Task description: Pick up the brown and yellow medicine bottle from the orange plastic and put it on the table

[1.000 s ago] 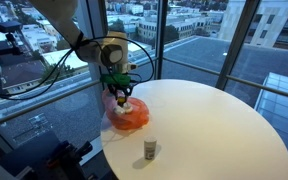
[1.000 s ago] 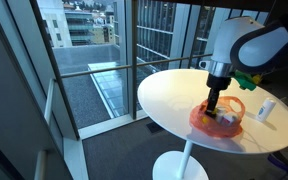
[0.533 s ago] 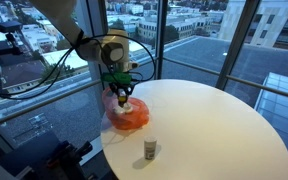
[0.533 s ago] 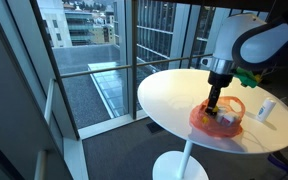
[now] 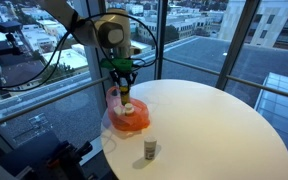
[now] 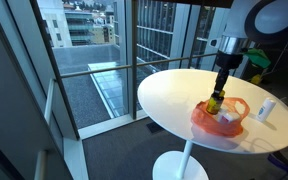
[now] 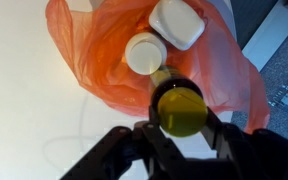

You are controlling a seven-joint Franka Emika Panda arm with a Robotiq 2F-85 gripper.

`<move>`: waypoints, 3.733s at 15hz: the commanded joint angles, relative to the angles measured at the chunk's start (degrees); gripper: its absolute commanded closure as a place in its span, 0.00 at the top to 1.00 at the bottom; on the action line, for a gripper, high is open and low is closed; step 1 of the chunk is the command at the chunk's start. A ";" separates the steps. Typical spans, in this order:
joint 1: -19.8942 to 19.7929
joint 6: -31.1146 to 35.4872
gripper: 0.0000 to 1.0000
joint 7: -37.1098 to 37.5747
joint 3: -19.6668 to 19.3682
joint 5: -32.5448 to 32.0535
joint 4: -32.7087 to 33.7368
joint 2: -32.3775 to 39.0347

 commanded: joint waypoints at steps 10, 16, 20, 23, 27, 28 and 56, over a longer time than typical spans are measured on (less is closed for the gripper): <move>-4.87 -7.51 0.19 6.73 -7.25 0.43 8.36 -3.95; -7.71 -6.50 0.19 9.22 -10.37 0.69 7.92 -2.45; -9.41 -5.59 0.19 9.23 -11.93 1.41 7.09 -0.33; -10.71 -5.34 0.19 8.44 -12.64 2.72 7.23 1.96; -12.28 -4.55 0.19 7.83 -13.02 5.54 8.36 5.39; -12.58 -4.03 0.19 8.03 -13.12 5.79 8.62 6.05; -11.87 0.76 1.00 7.93 -10.97 4.58 4.37 4.85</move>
